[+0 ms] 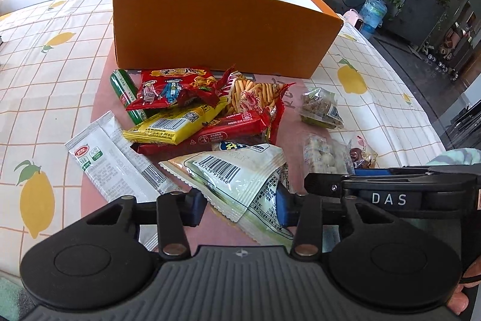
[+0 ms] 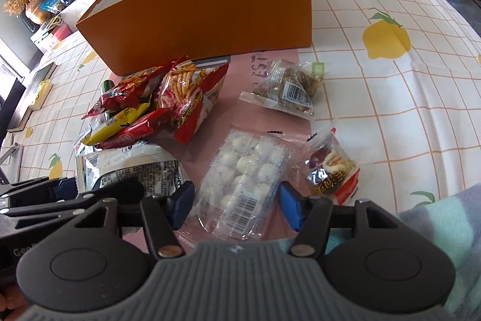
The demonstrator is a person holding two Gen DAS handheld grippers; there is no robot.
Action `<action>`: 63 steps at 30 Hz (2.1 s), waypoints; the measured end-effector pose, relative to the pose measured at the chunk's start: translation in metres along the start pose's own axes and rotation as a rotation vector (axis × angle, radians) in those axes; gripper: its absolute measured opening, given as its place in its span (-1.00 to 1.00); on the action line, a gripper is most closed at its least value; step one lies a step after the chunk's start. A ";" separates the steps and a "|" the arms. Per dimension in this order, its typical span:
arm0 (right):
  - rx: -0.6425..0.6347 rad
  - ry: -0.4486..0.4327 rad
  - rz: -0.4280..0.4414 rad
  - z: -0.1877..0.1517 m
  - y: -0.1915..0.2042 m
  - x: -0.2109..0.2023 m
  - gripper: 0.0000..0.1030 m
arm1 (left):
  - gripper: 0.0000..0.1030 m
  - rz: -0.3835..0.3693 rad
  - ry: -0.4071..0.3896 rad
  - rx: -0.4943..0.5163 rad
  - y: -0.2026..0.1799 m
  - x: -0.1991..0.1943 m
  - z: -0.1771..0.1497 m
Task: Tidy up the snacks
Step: 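Grasp the white-green chip bag with the left tool while the right tool grasps the white candy tray, then carry both held packs into the orange box and open both tools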
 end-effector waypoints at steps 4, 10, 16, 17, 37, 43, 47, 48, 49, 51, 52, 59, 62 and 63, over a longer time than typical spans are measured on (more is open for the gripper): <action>-0.003 -0.033 0.009 0.000 0.000 -0.018 0.15 | -0.03 0.006 -0.012 0.006 -0.005 -0.014 -0.002; -0.016 -0.097 0.017 0.001 0.002 -0.046 0.15 | -0.03 0.022 -0.064 0.035 -0.014 -0.039 0.000; -0.043 -0.167 0.021 0.007 0.005 -0.075 0.15 | -0.03 0.040 -0.137 0.053 -0.019 -0.065 0.011; -0.051 -0.178 0.021 0.010 0.006 -0.079 0.15 | -0.03 0.046 -0.150 0.058 -0.019 -0.069 0.014; -0.244 -0.309 0.027 0.108 0.054 -0.111 0.15 | -0.03 0.166 -0.321 0.111 0.003 -0.095 0.110; -0.287 -0.328 0.019 0.149 0.067 -0.093 0.14 | -0.03 0.227 -0.317 0.123 0.015 -0.078 0.137; -0.304 -0.328 0.012 0.177 0.074 -0.070 0.14 | -0.03 0.235 -0.289 0.127 0.024 -0.060 0.155; -0.308 -0.329 0.010 0.184 0.075 -0.064 0.14 | -0.03 0.241 -0.283 0.136 0.025 -0.057 0.159; -0.315 -0.330 0.006 0.191 0.076 -0.057 0.14 | -0.03 0.246 -0.276 0.149 0.027 -0.053 0.162; -0.329 -0.322 0.004 0.205 0.080 -0.044 0.14 | -0.03 0.250 -0.256 0.169 0.028 -0.043 0.169; -0.332 -0.315 0.009 0.211 0.081 -0.037 0.14 | -0.03 0.253 -0.246 0.173 0.032 -0.039 0.171; -0.332 -0.169 0.008 0.244 0.084 0.027 0.14 | -0.03 0.298 -0.139 0.215 0.044 0.000 0.184; -0.340 -0.130 -0.005 0.251 0.087 0.051 0.13 | -0.02 0.316 -0.095 0.236 0.047 0.015 0.186; -0.347 -0.120 -0.018 0.253 0.088 0.058 0.13 | -0.02 0.319 -0.080 0.238 0.049 0.019 0.187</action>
Point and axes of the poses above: each gripper's, at about its wrist camera, not at the fingertips, and x roughly the way its jaws point, y to its left, z to its top, the point moved 4 cm from there along x, roughly the way its jaws point, and after that the axes turned 4 degrees about -z, right-handed, at the moved point
